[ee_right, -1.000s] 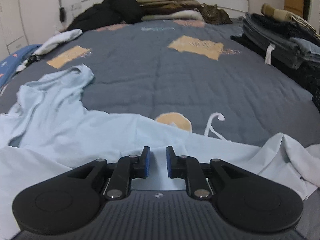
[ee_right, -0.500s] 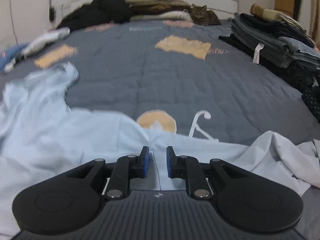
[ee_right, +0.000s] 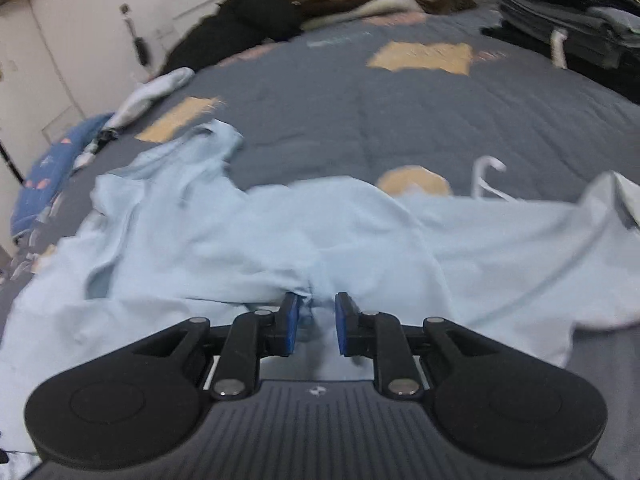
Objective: Fold clothes
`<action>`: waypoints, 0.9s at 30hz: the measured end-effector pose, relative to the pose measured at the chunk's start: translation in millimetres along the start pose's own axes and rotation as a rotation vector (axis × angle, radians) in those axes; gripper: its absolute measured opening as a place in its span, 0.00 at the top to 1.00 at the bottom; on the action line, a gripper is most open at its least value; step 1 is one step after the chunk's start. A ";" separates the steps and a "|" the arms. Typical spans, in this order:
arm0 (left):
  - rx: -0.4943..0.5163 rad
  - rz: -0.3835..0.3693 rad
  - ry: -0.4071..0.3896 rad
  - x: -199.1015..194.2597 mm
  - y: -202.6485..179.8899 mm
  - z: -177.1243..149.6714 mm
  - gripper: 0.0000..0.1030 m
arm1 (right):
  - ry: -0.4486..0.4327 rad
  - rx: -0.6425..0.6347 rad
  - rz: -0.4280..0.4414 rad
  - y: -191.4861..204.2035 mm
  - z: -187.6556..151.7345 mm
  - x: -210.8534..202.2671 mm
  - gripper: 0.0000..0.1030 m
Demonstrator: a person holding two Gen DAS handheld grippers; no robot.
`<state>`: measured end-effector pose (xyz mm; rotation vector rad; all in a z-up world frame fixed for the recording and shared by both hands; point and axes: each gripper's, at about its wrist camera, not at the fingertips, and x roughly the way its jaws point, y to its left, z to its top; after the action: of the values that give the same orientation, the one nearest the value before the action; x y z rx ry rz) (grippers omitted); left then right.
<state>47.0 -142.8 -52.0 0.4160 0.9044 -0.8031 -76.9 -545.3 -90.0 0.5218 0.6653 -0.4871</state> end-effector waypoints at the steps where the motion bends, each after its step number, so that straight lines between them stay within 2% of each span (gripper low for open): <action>1: -0.015 -0.003 -0.019 -6.5 4.8 2.0 0.64 | -0.019 0.005 -0.006 1.5 0.9 -6.0 0.82; 3: -0.057 -0.002 -0.070 -22.2 15.9 6.6 0.57 | -0.052 -0.067 -0.028 16.6 6.1 -17.6 0.82; 4: -0.072 0.008 -0.093 -28.9 20.4 8.0 0.53 | -0.066 -0.100 -0.009 27.3 10.9 -22.6 0.82; 6: -0.090 0.043 -0.124 -39.1 29.3 11.2 0.52 | -0.085 -0.154 0.058 54.2 21.1 -30.9 0.80; 7: -0.095 0.058 -0.130 -41.8 33.2 12.4 0.52 | -0.089 -0.176 0.104 70.8 26.2 -34.0 0.75; 10: -0.111 0.118 -0.131 -46.2 44.8 14.6 0.52 | -0.087 -0.277 0.247 141.0 26.8 -33.3 0.62; 12: -0.130 0.157 -0.119 -46.3 53.7 13.7 0.52 | -0.074 -0.389 0.339 197.3 17.6 -24.1 0.59; 16: -0.160 0.187 -0.115 -54.1 72.2 10.1 0.52 | -0.028 -0.649 0.442 294.1 -13.9 4.0 0.55; 19: -0.187 0.190 -0.131 -62.2 85.0 7.8 0.52 | 0.028 -0.787 0.459 344.3 -33.3 30.7 0.55; 24: -0.236 0.181 -0.140 -64.7 99.3 6.2 0.52 | 0.135 -0.829 0.447 369.7 -38.3 66.1 0.55; 25: -0.238 0.177 -0.141 -64.8 100.2 5.9 0.52 | 0.161 -0.830 0.442 370.5 -39.0 70.7 0.57; 27: -0.238 0.173 -0.144 -64.8 101.8 6.0 0.52 | 0.190 -0.834 0.429 370.1 -43.7 73.7 0.72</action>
<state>104.5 -52.7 4.2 0.2217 0.8066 -0.5518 166.4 -255.0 -61.0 -0.0921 0.8408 0.2600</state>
